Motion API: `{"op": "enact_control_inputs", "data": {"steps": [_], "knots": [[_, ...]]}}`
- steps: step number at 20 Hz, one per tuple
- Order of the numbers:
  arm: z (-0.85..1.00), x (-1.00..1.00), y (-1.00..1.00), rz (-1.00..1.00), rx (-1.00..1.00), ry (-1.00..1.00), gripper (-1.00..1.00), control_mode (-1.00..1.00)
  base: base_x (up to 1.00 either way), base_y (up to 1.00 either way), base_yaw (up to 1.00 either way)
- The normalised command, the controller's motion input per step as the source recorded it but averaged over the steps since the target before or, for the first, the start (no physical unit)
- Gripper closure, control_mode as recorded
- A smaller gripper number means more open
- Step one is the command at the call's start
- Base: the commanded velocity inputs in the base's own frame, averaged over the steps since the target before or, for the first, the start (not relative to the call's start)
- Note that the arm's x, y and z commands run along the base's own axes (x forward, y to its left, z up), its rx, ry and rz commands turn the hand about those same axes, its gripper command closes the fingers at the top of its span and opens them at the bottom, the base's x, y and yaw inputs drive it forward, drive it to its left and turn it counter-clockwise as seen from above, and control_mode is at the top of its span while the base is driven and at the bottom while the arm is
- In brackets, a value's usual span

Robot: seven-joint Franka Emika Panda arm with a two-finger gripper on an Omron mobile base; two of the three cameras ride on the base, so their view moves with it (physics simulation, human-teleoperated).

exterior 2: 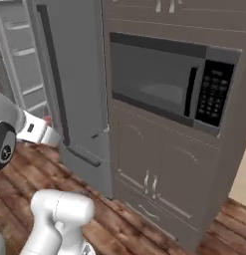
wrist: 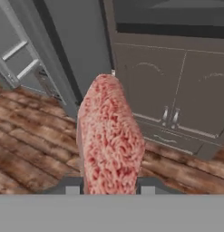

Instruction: Take the cheese, steak, and onion from the fridge and place them on the plate on the dining counter to create an appetizer plate.

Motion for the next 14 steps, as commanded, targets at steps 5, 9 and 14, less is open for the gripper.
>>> {"op": "enact_control_inputs", "data": {"steps": [5,9,14], "knots": [[0.00,0.00,0.00,0.00,0.00,0.00,1.00,1.00,0.00,-0.41,0.87],[0.00,0.00,0.00,0.00,0.00,0.00,1.00,1.00,-0.17,-0.36,0.86],[0.00,0.00,0.00,0.00,0.00,0.00,1.00,1.00,-0.28,-0.46,0.81]]}}
